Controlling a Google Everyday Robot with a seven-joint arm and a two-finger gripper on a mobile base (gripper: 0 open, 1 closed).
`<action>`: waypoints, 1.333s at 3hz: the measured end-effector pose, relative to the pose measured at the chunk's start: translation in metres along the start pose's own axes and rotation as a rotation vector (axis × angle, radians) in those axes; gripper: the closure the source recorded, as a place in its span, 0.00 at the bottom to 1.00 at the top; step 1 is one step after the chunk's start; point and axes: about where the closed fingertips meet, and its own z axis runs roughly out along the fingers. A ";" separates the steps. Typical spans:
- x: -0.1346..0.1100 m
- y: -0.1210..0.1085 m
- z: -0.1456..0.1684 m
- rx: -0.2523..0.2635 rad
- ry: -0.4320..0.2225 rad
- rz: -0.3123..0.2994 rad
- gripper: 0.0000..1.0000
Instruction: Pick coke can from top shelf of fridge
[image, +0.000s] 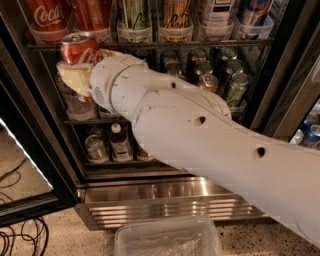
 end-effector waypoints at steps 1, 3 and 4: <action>0.002 0.017 -0.008 -0.016 0.024 0.045 1.00; 0.026 0.011 -0.055 0.090 0.135 0.095 1.00; 0.036 0.004 -0.075 0.148 0.172 0.110 1.00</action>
Offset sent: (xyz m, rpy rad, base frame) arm -0.0902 -0.0694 -0.0347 0.0009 0.1875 -0.0873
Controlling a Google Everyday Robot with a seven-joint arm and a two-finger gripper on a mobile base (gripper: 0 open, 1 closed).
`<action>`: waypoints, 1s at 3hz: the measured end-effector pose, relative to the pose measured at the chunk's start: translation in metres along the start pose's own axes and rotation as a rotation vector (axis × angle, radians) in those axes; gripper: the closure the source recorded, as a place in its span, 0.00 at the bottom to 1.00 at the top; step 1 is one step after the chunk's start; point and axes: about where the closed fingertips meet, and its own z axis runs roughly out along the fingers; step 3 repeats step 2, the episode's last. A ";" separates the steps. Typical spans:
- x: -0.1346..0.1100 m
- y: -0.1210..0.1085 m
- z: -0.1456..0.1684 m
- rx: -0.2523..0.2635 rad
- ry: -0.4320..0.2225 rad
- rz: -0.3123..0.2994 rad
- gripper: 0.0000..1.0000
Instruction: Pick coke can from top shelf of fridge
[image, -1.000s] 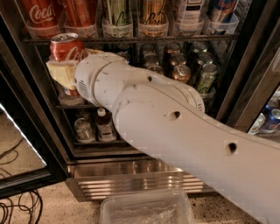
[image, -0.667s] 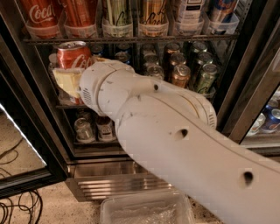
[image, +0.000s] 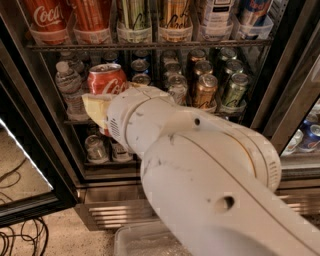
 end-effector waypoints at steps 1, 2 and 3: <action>0.013 -0.017 -0.024 0.093 0.023 0.027 1.00; 0.013 -0.015 -0.026 0.096 0.023 0.021 1.00; 0.013 -0.015 -0.026 0.096 0.023 0.021 1.00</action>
Offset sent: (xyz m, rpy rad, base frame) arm -0.0128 -0.0251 -0.0069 -0.0079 0.0216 -0.0856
